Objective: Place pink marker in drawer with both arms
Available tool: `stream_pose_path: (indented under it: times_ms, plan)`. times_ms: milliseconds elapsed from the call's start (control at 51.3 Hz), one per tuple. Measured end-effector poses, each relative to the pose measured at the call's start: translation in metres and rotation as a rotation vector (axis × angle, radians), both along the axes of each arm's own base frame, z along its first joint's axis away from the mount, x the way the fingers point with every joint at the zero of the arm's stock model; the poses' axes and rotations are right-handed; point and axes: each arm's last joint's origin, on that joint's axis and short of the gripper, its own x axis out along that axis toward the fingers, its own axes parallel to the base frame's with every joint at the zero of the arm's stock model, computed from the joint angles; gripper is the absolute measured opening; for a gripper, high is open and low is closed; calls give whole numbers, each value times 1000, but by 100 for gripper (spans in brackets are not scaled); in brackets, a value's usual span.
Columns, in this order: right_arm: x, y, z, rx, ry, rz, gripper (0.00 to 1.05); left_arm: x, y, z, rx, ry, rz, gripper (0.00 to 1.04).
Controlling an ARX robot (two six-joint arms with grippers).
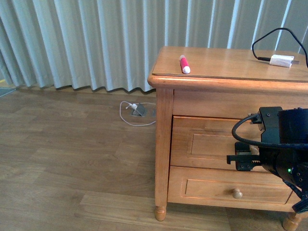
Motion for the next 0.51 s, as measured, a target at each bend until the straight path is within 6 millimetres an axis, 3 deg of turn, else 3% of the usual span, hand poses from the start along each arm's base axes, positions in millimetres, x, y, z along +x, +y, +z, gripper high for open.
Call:
stream_pose_path:
  times_ms: [254, 507]
  plan:
    - [-1, 1, -1, 11, 3, 9, 25, 0, 0, 0, 0, 0, 0, 99]
    - [-16, 0, 2, 33, 61, -13, 22, 0, 0, 0, 0, 0, 0, 99]
